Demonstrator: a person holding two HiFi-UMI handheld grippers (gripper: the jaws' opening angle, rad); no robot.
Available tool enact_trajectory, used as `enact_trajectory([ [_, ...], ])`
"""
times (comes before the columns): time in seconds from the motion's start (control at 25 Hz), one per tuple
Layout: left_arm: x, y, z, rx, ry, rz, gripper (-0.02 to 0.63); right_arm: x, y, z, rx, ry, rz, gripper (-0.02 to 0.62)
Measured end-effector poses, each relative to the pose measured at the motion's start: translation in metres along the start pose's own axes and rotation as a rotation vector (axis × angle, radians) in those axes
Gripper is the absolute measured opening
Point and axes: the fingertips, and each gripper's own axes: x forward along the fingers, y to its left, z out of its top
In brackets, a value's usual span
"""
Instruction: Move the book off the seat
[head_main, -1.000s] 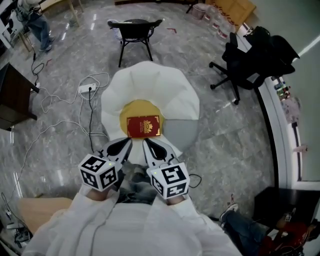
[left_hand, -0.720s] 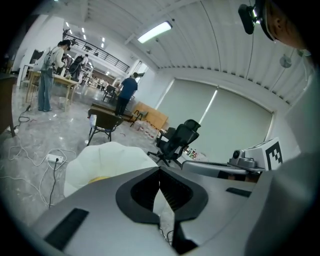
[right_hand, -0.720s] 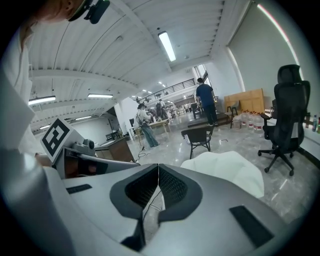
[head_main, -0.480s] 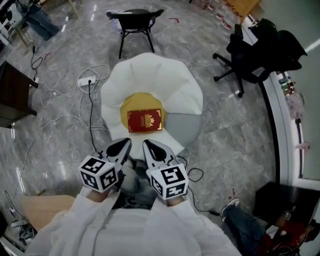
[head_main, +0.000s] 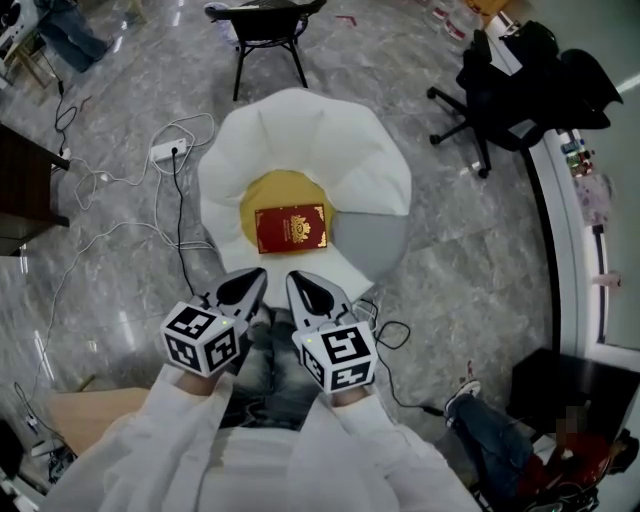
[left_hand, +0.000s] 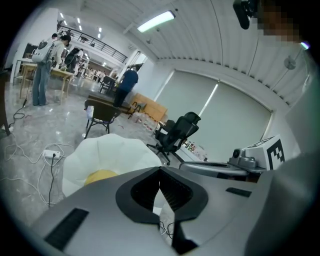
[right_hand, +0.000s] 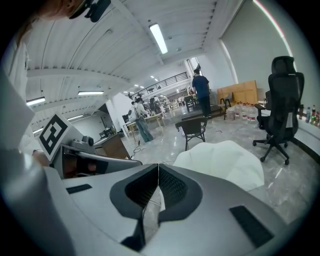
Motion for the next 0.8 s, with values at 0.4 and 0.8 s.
enact_trajectory([
  [0.4,0.025,0.029,-0.015,-0.036,0.009,0.002,0.005,0.029,-0.02,-0.014,0.016,0.01,-0.025,0.012],
  [0.8,0.085,0.084,-0.058,-0.09,0.01,0.003,0.005,0.088,-0.061,-0.061,0.045,0.028,-0.045,0.012],
])
